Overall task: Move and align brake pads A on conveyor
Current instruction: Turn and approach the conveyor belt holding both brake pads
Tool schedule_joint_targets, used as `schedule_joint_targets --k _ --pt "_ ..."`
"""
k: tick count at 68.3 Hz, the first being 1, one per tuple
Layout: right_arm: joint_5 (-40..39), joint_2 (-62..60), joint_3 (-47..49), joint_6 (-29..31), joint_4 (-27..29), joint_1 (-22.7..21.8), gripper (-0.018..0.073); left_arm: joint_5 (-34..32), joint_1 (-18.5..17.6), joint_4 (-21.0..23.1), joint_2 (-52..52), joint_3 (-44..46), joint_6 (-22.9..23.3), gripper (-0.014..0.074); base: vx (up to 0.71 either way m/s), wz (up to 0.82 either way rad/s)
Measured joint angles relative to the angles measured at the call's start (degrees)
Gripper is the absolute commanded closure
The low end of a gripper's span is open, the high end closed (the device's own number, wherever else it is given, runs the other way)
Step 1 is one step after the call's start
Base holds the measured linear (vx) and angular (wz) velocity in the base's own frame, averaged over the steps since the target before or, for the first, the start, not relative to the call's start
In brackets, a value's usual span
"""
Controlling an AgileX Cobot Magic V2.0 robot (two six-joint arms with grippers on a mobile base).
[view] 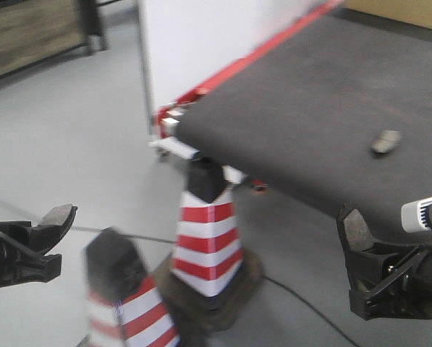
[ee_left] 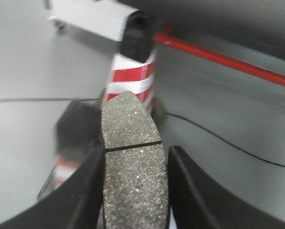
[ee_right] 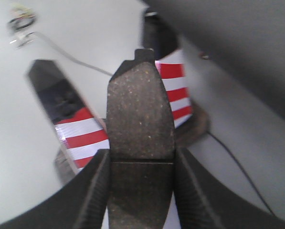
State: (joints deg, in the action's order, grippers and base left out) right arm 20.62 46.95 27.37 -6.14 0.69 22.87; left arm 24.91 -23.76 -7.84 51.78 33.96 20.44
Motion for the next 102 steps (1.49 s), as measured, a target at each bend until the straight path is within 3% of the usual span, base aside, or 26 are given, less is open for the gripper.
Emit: schedule_joint_targets --k 40,102 --pt "0.0 0.0 0.0 0.0 0.0 0.0 0.0568 0.0 0.0 0.0 0.0 0.0 0.0 0.0457 0.17 -0.59" --pt "0.05 0.0 0.0 0.0 0.0 0.0 0.0568 0.0 0.0 0.0 0.0 0.0 0.0 0.0457 0.22 -0.24"
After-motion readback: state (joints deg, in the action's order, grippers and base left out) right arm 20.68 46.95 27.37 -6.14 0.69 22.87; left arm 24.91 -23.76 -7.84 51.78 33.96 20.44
